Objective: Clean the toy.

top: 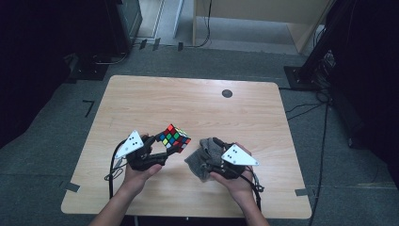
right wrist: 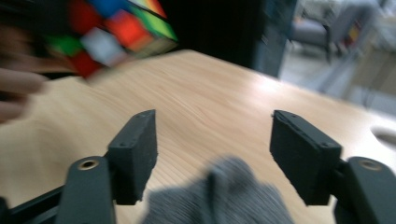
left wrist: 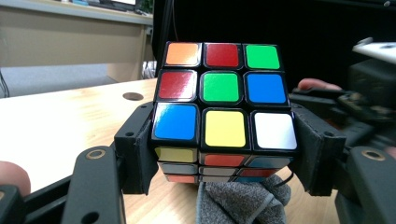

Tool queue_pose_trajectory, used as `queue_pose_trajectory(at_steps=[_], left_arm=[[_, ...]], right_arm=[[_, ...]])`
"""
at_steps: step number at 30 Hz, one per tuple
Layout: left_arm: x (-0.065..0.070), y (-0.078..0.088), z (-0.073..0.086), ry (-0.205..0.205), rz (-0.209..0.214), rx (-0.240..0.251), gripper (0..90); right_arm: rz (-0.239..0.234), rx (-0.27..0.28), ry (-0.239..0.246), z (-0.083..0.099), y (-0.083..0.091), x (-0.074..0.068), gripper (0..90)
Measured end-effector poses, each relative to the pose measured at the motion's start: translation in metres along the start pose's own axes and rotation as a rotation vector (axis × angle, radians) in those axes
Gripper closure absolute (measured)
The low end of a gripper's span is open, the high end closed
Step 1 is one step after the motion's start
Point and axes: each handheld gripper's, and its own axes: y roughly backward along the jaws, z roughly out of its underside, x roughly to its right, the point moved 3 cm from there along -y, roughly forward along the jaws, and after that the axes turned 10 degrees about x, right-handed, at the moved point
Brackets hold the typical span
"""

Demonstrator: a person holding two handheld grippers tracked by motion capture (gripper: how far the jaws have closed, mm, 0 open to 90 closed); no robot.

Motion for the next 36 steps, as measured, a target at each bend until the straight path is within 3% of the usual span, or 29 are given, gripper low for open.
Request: queue_pose_trajectory(at_steps=[4,9,15,18,22,27,30,36], left_arm=[[0.005,-0.004,0.002,0.006,0.011,-0.02,34.2],[0.013,-0.009,0.005,0.015,0.03,-0.054,34.2],[0.024,-0.016,0.007,0.019,0.06,-0.091,34.2],[0.027,-0.018,0.009,0.022,0.071,-0.104,34.2],[0.027,-0.019,0.011,0.041,0.082,-0.109,34.1],[0.023,-0.02,0.011,0.085,0.1,-0.113,33.6],[0.022,-0.019,0.01,0.087,0.111,-0.106,30.9],[0.011,-0.012,0.004,0.086,0.092,-0.054,26.4]], right_arm=[[-0.063,0.037,0.097,-0.004,-0.006,-0.024,23.3],[-0.06,0.043,0.149,0.0,-0.012,-0.039,19.7],[-0.009,0.036,0.205,0.005,-0.015,-0.043,18.4],[0.026,0.04,0.233,0.006,-0.015,-0.042,22.1],[0.018,0.044,0.24,0.006,-0.014,-0.042,30.5],[0.02,0.034,0.266,0.005,-0.013,-0.045,34.0],[0.019,0.027,0.244,0.005,-0.012,-0.042,34.6],[0.039,0.008,0.179,0.004,-0.009,-0.027,34.7]])
